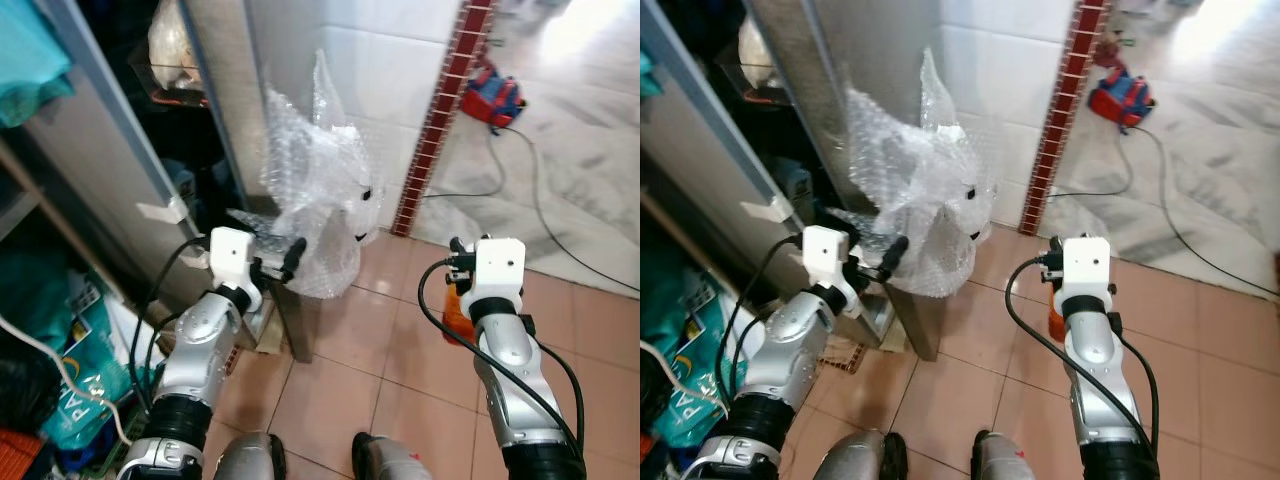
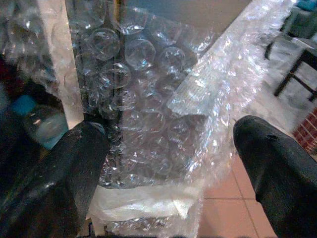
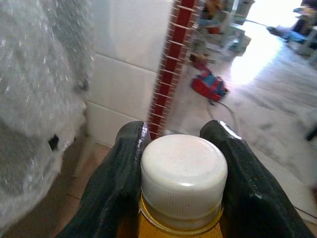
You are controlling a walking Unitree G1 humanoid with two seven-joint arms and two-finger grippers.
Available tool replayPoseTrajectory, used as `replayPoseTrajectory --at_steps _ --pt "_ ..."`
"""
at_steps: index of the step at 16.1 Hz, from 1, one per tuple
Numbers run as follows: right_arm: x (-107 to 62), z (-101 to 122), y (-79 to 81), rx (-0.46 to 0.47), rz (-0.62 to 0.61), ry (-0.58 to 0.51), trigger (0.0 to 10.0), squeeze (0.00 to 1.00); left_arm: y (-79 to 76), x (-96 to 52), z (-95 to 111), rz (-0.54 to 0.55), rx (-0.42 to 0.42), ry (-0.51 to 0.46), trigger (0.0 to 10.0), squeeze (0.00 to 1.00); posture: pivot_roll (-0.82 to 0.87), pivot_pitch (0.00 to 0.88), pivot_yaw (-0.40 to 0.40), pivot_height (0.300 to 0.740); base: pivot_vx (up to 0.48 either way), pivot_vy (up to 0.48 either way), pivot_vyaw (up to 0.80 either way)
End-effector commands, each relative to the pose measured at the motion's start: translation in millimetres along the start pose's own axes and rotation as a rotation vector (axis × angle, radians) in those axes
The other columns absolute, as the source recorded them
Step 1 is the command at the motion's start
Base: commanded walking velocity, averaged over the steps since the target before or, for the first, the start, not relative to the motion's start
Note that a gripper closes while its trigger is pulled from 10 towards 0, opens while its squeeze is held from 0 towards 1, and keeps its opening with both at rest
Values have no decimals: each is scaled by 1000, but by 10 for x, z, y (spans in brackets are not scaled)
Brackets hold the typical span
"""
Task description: Restocking fridge
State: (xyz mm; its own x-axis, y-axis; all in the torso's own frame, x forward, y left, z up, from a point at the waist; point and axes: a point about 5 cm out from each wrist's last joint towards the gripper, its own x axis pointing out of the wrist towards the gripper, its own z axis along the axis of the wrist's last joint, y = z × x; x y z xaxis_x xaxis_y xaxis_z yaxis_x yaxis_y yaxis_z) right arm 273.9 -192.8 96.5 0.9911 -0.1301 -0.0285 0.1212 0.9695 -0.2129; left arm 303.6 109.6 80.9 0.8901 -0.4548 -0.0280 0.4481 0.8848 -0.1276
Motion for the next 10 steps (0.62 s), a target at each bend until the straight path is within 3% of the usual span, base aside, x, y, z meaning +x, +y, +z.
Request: replayPoseTrajectory --at_steps 1,7,10 --pt "-13 54 -50 -15 -31 -22 10000 0 -85 99 24 -52 24 21 10000 0 -13 104 41 740 262 0 -800" --pt "-37 -17 -144 -28 -120 21 10000 0 -215 164 38 -115 68 8 10000 0 -14 98 43 740 318 0 -800" --pt "-41 -22 -102 -6 -101 26 10000 0 -229 174 21 -118 71 12 10000 0 -14 92 43 740 386 0 -348"
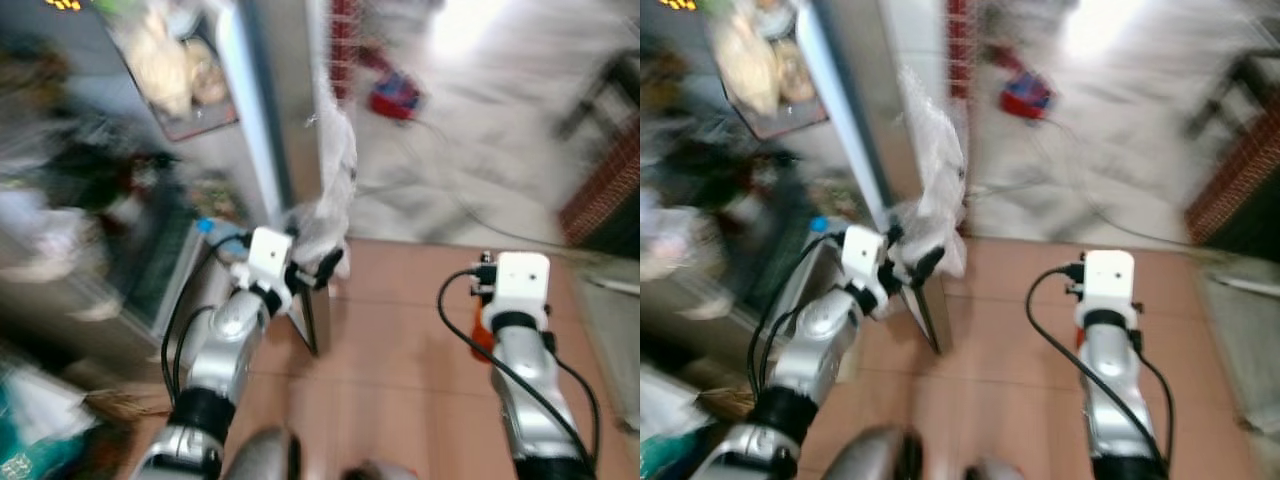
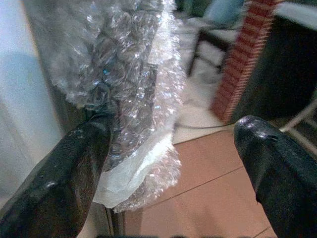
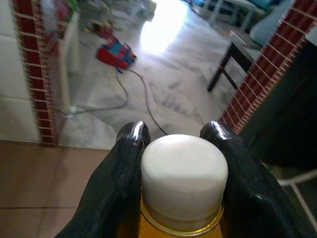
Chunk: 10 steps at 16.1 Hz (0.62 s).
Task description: Restocking fridge
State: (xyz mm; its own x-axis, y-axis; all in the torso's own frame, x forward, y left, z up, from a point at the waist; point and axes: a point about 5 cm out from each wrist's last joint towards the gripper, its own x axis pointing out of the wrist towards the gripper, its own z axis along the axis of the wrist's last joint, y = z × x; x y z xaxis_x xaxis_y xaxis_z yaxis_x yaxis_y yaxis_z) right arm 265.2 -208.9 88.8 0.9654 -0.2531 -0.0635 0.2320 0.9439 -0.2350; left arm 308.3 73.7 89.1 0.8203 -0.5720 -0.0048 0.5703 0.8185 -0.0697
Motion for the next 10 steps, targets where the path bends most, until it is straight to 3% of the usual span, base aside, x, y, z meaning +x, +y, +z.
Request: replayPoseTrajectory --at_steps 1,6,10 --pt "10 97 58 13 18 -36 10000 0 72 -36 -34 19 10 23 10000 0 -14 92 43 740 386 0 0" --pt "13 105 93 21 33 -40 10000 0 101 -3 -28 38 37 31 10000 0 -13 85 43 740 324 0 0" --pt "26 128 124 37 56 -47 10000 0 195 -27 -24 130 31 21 10000 0 -12 86 40 740 0 0 0"
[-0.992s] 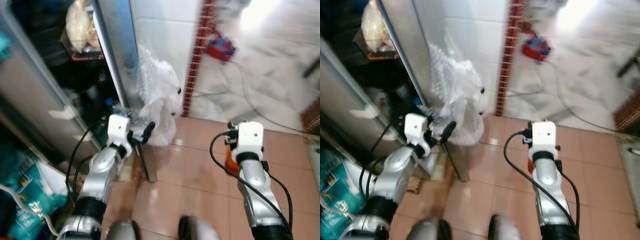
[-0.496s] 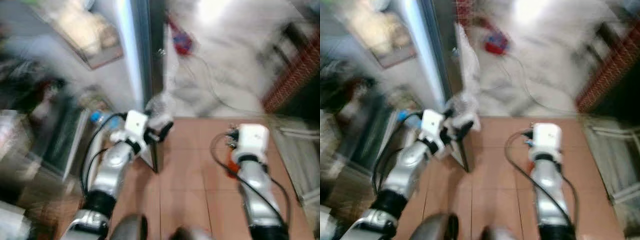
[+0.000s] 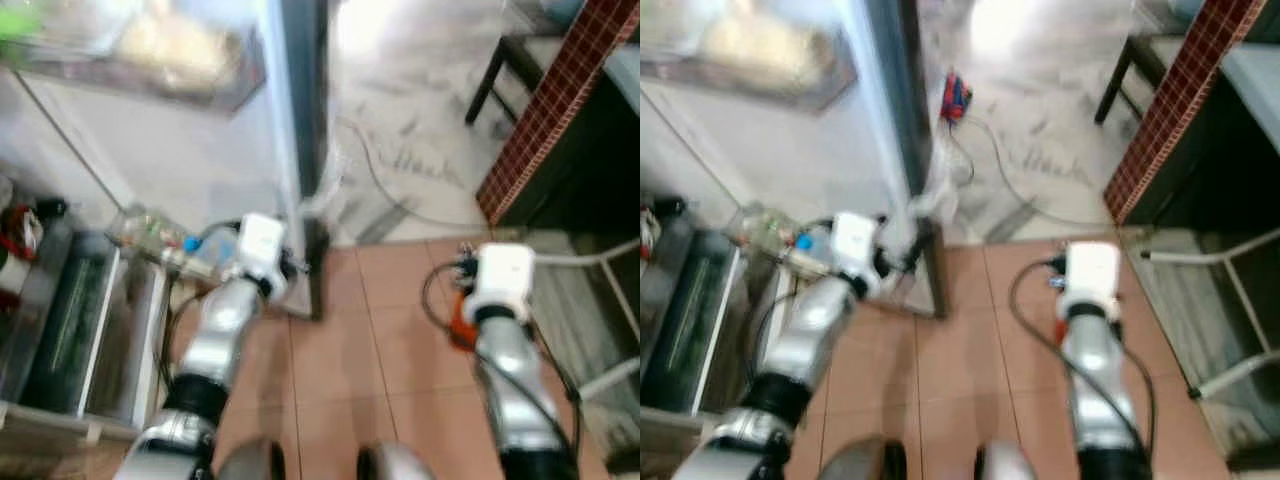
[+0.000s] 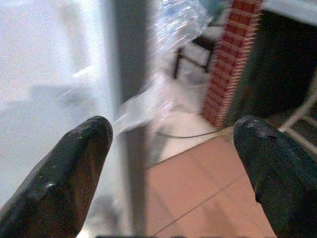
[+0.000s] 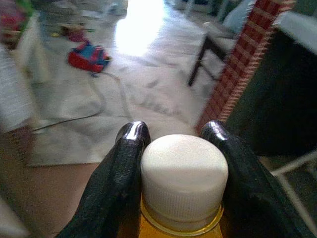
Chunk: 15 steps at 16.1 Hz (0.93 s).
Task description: Restocking fridge
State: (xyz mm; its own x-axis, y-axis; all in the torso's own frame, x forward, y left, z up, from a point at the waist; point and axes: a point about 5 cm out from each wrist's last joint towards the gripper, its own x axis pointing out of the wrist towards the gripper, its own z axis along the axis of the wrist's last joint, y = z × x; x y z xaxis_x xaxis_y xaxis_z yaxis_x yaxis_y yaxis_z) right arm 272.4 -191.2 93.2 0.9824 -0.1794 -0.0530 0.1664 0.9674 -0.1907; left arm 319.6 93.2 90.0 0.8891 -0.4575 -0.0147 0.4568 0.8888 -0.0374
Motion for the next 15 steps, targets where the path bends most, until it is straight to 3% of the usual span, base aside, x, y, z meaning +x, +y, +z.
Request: replayPoseTrajectory --at_steps 1,3,5,8,15 --pt "2 48 -22 13 5 -24 10000 0 2 -19 -44 19 8 13 10000 0 -12 87 41 740 0 0 0" --pt "-4 66 89 45 87 -29 10000 0 114 -47 -37 108 19 4 10000 0 -13 87 41 740 0 0 0" --pt "-35 102 253 119 213 -41 10000 0 335 -109 -34 261 30 12 10000 0 -12 88 43 740 0 0 0" --pt "-81 161 396 122 339 -76 10000 0 594 -247 -58 416 0 16 10000 0 -10 88 40 740 0 0 0" --pt "-59 213 428 126 402 -103 10000 0 784 -549 -166 478 11 45 10000 0 -2 95 37 740 182 0 659"
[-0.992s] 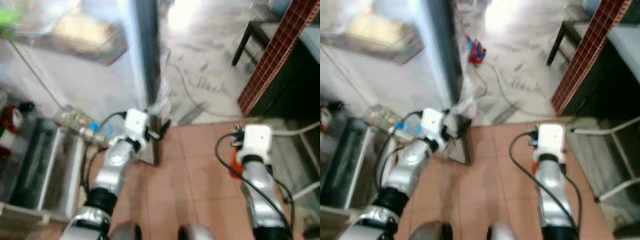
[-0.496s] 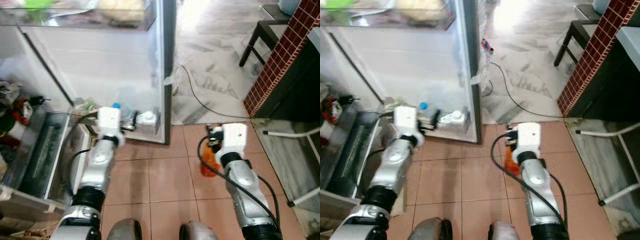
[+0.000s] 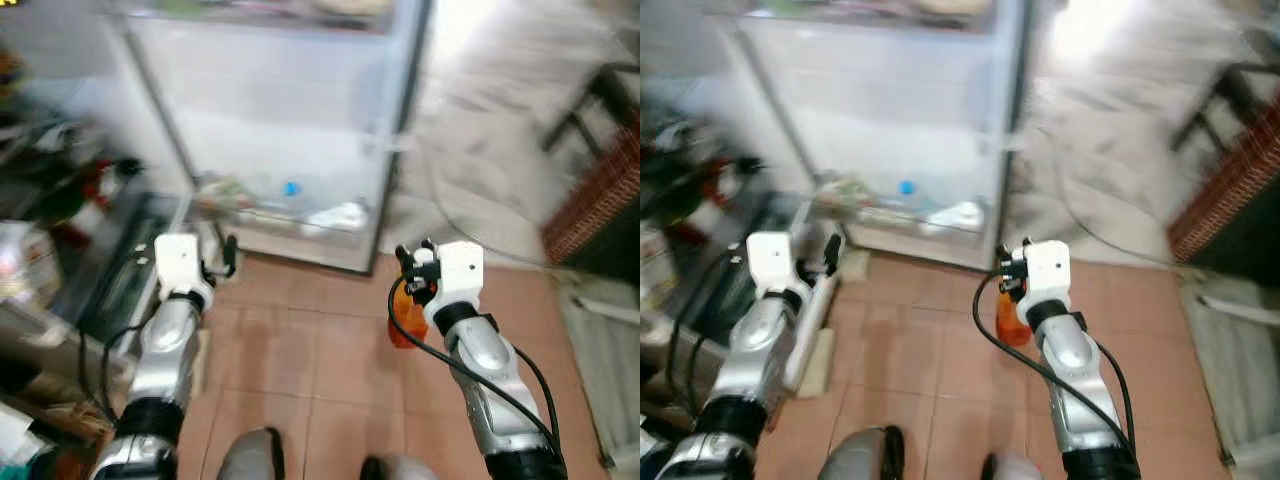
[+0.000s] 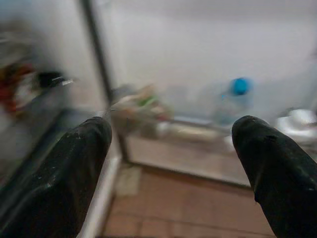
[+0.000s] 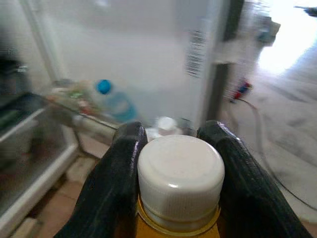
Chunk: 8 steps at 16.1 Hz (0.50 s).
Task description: Restocking fridge
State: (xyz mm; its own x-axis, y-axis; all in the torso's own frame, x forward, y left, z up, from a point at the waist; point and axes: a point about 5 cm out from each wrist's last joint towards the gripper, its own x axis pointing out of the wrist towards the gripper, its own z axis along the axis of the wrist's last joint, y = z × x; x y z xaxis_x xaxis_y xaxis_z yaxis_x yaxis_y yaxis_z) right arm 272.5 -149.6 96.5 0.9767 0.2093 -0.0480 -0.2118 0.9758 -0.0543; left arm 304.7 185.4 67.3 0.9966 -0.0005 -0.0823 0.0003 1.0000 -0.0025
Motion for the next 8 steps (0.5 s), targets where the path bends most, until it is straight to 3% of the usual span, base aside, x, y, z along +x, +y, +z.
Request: replayPoseTrajectory --at_steps 1,3,8 --pt "47 103 42 -2 31 -49 10000 0 90 -29 13 8 5 -3 10000 0 0 97 35 740 266 0 644" --pt "61 116 64 -16 60 -55 10000 0 168 -84 -14 7 21 13 10000 0 4 100 32 740 251 0 644" --pt "98 143 98 -26 109 -66 10000 0 242 -292 -113 -12 15 84 10000 0 12 107 30 740 0 0 528"
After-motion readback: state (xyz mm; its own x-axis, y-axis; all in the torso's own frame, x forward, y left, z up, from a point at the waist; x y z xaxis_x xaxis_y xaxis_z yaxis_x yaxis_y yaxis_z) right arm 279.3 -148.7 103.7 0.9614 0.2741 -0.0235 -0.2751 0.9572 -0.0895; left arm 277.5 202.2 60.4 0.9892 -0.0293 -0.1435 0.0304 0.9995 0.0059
